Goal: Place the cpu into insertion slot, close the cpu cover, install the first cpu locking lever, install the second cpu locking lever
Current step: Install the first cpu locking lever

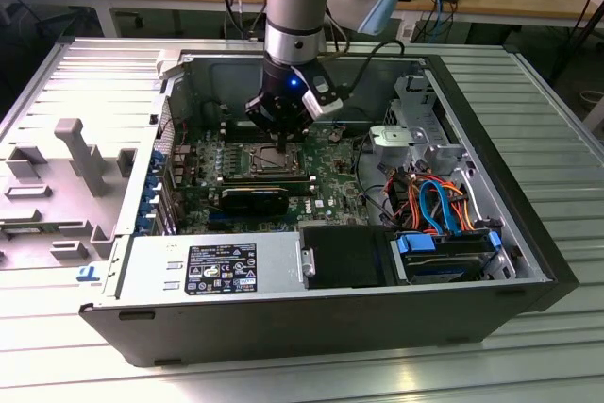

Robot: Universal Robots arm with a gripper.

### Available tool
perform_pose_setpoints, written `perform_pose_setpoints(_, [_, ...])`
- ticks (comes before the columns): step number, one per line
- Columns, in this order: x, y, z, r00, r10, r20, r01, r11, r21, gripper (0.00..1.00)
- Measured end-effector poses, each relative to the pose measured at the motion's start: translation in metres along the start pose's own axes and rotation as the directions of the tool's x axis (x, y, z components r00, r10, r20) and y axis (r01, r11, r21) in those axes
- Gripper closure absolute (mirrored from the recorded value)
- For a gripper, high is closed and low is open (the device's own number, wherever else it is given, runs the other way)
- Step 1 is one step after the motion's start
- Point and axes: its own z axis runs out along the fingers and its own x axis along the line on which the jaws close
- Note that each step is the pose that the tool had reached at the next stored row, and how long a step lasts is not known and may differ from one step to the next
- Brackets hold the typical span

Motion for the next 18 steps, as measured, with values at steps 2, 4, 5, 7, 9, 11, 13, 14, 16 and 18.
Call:
perform_pose_setpoints(2, [0.0003,-0.0043,0.0004,1.0,0.003,-0.0002,-0.003,1.0,-0.0002,0.89])
perform_pose_setpoints(4, [0.0005,-0.0085,0.0007,1.0,0.006,-0.0004,-0.006,1.0,-0.0003,0.89])
perform_pose_setpoints(5, [0.0006,-0.0105,0.0008,1.0,0.007,-0.0004,-0.007,1.0,-0.0004,0.89])
perform_pose_setpoints(7, [0.0005,-0.0131,0.0009,1.0,0.008,-0.0007,-0.008,1.0,0.0009,0.89])
perform_pose_setpoints(9, [-0.0001,-0.0144,0.0008,0.9999,0.01,-0.0016,-0.01,0.9999,0.0078,0.89])
perform_pose_setpoints(11, [-0.0005,-0.0148,-0.0005,0.9999,0.012,-0.0027,-0.012,0.9998,0.0177,0.89])
perform_pose_setpoints(13, [-0.0006,-0.0152,-0.0045,0.9999,0.014,-0.003,-0.014,0.9997,0.0204,0.89])
perform_pose_setpoints(14, [-0.0004,-0.0155,-0.0076,0.9999,0.014,-0.0029,-0.014,0.9997,0.0203,0.89])
perform_pose_setpoints(16, [-0.0002,-0.0158,-0.0125,0.9999,0.014,-0.0029,-0.014,0.9997,0.0204,0.89])
perform_pose_setpoints(18, [0.0002,-0.016,-0.017,0.9999,0.014,-0.0029,-0.014,0.9997,0.0203,0.89])
